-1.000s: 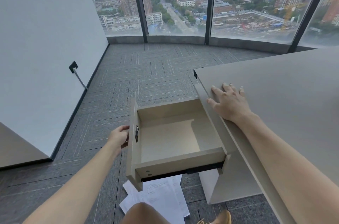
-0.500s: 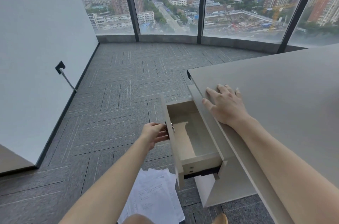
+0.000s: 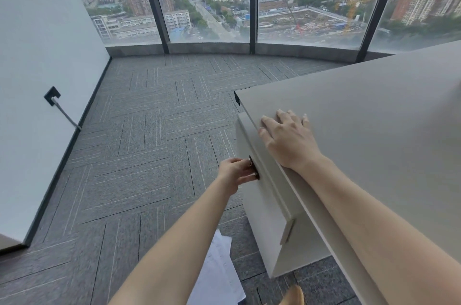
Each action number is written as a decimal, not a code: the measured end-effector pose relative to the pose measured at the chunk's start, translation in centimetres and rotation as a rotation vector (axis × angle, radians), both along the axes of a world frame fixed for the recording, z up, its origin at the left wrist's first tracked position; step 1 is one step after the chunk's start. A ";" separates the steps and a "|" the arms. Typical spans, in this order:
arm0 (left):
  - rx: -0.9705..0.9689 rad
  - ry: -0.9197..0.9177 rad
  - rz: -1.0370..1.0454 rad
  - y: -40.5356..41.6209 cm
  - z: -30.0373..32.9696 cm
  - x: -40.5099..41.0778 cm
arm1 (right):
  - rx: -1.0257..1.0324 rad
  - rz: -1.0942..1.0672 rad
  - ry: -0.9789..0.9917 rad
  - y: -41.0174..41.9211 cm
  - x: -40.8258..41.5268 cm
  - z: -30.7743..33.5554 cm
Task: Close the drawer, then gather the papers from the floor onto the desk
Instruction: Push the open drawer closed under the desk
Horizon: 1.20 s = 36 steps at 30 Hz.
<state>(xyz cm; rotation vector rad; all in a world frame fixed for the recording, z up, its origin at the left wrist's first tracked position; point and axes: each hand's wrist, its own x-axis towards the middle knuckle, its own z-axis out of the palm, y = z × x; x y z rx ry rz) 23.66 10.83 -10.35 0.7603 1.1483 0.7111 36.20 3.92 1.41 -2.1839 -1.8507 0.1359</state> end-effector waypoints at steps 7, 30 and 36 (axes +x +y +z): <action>0.003 -0.030 0.008 0.4 -0.3 1.0 | 0.008 -0.030 -0.036 0.5 -0.5 -0.3; -0.140 0.151 -0.073 1.6 -1.3 1.5 | 0.025 -0.027 -0.027 0.3 -0.2 -0.5; -0.419 0.115 -0.111 2.4 -0.9 1.5 | 0.029 -0.027 -0.032 0.6 -0.1 -0.7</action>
